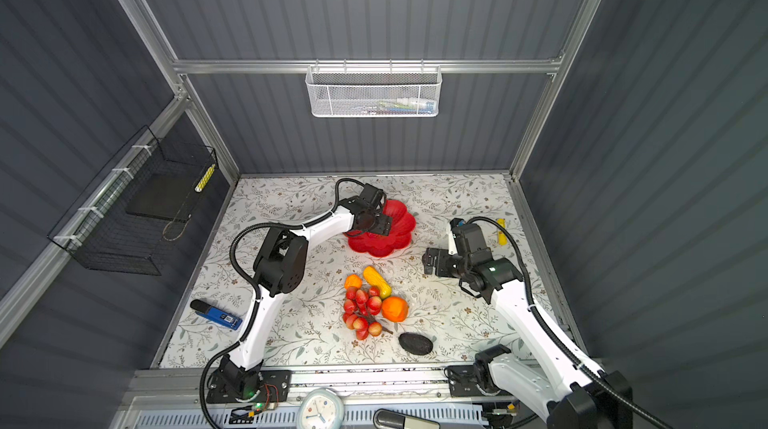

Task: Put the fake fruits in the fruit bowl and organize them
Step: 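Carry the peach into the red bowl while the right gripper reaches for the orange, then grasp the large orange with the right gripper while the left reaches for the tangerine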

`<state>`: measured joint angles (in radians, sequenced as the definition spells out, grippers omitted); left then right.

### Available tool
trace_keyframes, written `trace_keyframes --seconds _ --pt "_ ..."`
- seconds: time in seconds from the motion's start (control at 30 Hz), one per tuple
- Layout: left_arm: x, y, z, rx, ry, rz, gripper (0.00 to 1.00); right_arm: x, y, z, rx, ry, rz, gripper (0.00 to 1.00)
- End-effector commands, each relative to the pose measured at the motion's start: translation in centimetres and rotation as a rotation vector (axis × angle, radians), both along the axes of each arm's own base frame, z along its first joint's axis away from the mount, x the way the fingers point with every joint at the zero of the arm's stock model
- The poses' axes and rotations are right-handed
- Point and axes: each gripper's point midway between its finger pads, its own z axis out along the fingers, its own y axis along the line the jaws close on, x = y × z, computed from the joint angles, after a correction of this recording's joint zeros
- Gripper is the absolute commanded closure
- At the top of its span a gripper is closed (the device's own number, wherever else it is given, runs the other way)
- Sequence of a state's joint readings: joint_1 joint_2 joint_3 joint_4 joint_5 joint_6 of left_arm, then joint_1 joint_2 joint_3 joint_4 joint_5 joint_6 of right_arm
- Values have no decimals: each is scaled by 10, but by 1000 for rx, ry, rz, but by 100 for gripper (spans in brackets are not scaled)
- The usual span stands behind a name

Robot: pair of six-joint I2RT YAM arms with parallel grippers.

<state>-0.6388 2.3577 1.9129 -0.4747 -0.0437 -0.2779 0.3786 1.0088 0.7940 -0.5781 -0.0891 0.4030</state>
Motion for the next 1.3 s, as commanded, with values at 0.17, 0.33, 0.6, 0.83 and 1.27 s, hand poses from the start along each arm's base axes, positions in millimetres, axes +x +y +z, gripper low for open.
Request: trace_keyframes --seconds 0.17,0.33,0.6,0.83,1.27 --pt "7 1 182 -212 -334 8 0 -45 60 -33 60 131 131 1" --pt "-6 51 270 -218 -566 113 0 -65 88 -57 69 194 156 1" --pt "-74 175 290 -103 -699 389 0 -62 109 -82 62 218 144 1" --pt "-134 251 261 -92 -651 570 0 -65 114 -103 47 282 107 15" --pt "-155 266 214 -136 -555 677 0 -64 74 -76 93 160 -106 56"
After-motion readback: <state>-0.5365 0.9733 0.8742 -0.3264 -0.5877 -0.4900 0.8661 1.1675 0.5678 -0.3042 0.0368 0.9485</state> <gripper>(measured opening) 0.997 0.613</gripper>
